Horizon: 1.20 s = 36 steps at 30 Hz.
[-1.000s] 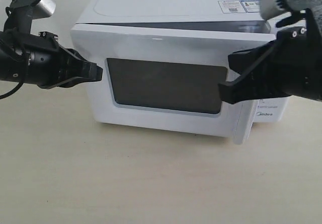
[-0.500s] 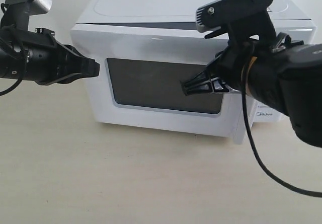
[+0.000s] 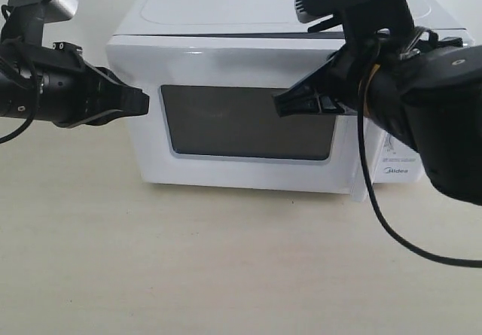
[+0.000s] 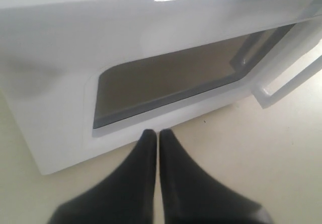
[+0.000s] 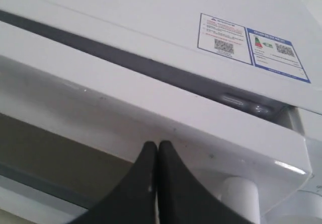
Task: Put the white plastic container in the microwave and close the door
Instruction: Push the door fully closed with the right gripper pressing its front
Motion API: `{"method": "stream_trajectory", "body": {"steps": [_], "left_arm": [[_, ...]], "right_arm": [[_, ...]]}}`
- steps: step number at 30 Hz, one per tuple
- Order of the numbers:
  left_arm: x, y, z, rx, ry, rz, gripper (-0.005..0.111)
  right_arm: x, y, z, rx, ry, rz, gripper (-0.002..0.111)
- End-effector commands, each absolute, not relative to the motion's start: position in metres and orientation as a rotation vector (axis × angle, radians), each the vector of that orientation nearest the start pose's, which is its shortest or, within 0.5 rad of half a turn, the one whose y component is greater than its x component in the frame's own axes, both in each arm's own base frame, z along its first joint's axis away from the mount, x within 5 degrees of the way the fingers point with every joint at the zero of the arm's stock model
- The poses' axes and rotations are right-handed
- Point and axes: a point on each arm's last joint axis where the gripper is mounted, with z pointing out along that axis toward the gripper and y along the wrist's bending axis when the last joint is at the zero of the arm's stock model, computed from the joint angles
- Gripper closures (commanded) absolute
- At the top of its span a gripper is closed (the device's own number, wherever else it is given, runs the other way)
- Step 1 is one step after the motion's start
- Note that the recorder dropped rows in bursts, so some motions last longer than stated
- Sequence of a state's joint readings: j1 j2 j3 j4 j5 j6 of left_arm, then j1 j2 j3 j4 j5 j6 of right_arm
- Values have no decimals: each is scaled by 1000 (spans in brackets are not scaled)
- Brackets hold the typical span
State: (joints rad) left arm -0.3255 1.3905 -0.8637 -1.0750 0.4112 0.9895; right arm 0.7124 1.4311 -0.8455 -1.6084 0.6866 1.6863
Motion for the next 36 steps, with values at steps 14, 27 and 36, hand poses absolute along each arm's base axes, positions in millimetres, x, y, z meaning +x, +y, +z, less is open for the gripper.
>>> {"method": "stream_trajectory", "body": {"steps": [14,27,36], "left_arm": [[264,-124,271,504,2171,-618,102],[264,-124,271,503,2171,-616,102],[264,-124,271,500,2171,-619,102]], "right_arm": [[276,126,274,-149,1947,-170,109],[285,123,278,-141,1938,-170,109],[288,125,284,-146,1919,-169,109]]}}
